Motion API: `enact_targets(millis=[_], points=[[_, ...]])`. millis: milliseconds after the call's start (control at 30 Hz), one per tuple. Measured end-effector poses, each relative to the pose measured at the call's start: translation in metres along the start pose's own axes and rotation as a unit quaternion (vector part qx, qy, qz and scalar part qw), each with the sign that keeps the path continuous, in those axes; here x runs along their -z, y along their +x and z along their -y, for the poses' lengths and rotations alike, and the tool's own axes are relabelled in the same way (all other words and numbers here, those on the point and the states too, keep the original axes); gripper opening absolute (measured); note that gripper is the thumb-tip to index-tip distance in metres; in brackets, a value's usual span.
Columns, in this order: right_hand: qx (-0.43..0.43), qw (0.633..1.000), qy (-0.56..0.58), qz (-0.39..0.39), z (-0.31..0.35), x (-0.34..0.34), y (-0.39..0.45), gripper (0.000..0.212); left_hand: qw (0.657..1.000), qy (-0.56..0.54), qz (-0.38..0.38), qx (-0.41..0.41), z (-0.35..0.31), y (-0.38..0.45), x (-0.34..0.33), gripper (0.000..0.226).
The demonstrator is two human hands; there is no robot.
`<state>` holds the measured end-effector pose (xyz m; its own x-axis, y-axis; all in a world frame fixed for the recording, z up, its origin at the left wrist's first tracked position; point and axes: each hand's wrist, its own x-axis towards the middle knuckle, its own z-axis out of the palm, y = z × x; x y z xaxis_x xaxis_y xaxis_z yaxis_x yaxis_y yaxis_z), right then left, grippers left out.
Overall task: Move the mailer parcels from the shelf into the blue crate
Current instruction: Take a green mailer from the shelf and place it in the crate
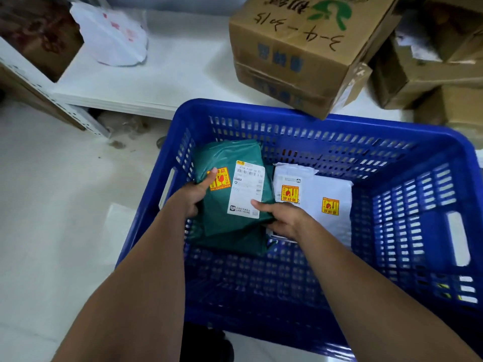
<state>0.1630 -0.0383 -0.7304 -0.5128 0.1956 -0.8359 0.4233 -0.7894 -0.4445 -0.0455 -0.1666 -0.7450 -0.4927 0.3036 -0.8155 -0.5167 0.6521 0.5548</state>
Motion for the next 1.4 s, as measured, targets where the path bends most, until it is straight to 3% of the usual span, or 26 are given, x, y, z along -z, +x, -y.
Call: enact_targets(millis=[100,233,333,433,600,833,933,1100,1200,1400], points=[[0.013,1.000,0.015,-0.011,0.001,-0.003,0.008,0.040,0.998,0.036,-0.046,-0.020,-0.016,-0.016,-0.010,0.109],[0.008,0.997,0.024,-0.078,-0.009,-0.025,0.025,0.045,0.948,0.197,-0.228,-0.101,0.004,-0.046,-0.039,0.073],[0.025,0.988,0.047,-0.146,-0.025,-0.047,0.040,0.045,0.937,0.198,-0.287,-0.032,0.035,-0.052,-0.061,0.074],[0.061,0.974,-0.059,-0.211,-0.044,-0.062,0.052,0.049,0.948,0.059,-0.291,0.115,0.044,-0.043,-0.066,0.086],[0.061,0.908,-0.299,-0.286,-0.046,-0.070,0.049,0.057,0.937,-0.136,-0.296,0.127,0.056,-0.024,-0.064,0.074],[0.106,0.883,-0.339,-0.307,-0.046,-0.070,0.038,0.047,0.938,-0.155,-0.301,0.081,0.059,-0.014,-0.070,0.101],[0.147,0.864,-0.386,-0.288,-0.042,-0.067,0.047,0.046,0.920,-0.253,-0.282,0.101,0.088,0.026,-0.070,0.095],[0.195,0.831,-0.447,-0.268,-0.039,-0.061,0.056,0.047,0.903,-0.351,-0.234,0.085,0.067,-0.018,-0.074,0.063],[0.215,0.843,-0.422,-0.255,-0.043,-0.056,0.058,0.048,0.901,-0.350,-0.249,0.068,0.065,-0.023,-0.076,0.059],[0.293,0.844,-0.365,-0.263,-0.068,-0.064,0.066,0.077,0.903,-0.292,-0.311,0.050,0.074,-0.024,-0.082,0.039]])
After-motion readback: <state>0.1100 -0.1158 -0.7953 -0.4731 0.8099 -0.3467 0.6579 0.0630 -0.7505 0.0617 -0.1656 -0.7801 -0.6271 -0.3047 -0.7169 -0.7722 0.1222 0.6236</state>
